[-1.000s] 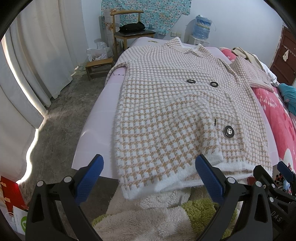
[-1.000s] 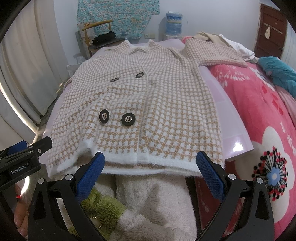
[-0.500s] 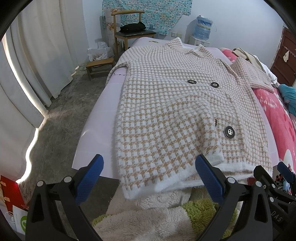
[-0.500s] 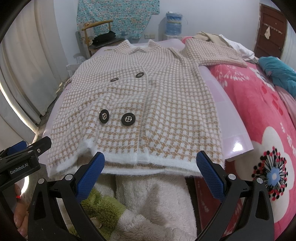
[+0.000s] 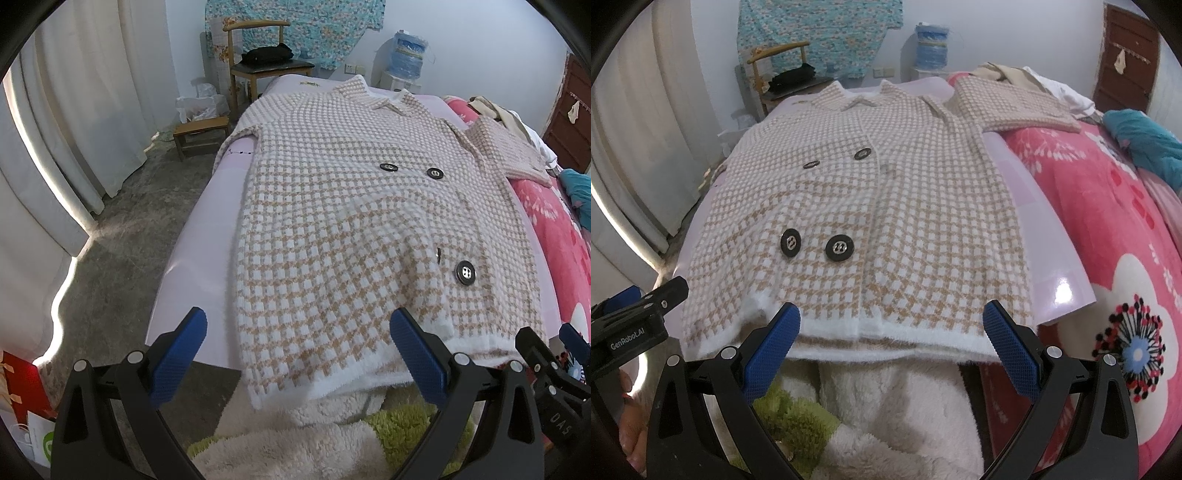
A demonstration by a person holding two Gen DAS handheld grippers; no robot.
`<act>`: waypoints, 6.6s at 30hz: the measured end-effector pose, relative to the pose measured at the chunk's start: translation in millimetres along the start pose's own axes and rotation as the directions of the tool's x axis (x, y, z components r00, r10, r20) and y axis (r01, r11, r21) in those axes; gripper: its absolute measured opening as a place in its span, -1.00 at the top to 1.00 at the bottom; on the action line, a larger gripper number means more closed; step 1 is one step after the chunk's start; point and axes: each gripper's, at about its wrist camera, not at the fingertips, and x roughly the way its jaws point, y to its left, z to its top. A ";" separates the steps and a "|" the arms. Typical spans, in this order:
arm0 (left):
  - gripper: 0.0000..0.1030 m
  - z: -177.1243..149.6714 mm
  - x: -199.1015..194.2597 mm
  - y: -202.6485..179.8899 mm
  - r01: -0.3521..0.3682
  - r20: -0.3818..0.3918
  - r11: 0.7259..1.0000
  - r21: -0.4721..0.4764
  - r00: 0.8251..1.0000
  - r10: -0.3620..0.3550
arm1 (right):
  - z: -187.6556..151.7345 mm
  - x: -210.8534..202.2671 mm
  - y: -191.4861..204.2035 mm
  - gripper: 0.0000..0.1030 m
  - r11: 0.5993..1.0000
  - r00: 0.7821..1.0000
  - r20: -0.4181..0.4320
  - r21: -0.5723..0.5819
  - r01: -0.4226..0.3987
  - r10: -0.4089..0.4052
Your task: Fold large clothes
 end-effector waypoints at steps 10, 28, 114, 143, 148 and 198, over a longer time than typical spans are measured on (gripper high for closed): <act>-0.89 35.5 15.3 11.0 -0.028 0.040 1.000 -0.004 0.999 0.028 | 30.7 18.7 7.0 -0.84 0.999 0.999 -0.008 -0.006 0.037 -0.037; -0.89 110.6 51.1 16.2 0.041 0.110 0.997 0.071 0.993 -0.048 | 121.7 43.0 22.5 -0.84 0.997 0.986 0.163 -0.068 0.038 -0.026; -0.08 200.9 146.7 -37.0 0.335 -0.026 0.914 0.231 0.941 -0.338 | 190.5 138.8 -12.5 -0.84 1.000 0.998 0.060 -0.022 -0.014 0.015; -0.34 197.8 118.7 33.0 0.275 0.075 0.960 0.049 0.958 -0.278 | 192.0 151.0 -6.1 -0.84 0.998 0.999 0.029 -0.068 -0.015 0.017; -0.34 197.9 118.1 38.9 0.275 0.081 0.961 0.040 0.957 -0.277 | 192.8 149.2 -2.8 -0.84 0.997 0.999 0.034 -0.076 -0.012 0.014; -0.03 192.5 191.3 67.0 0.035 -0.009 0.999 0.024 0.999 -0.035 | 303.5 189.7 -11.2 0.78 0.894 0.897 0.009 0.089 -0.440 0.441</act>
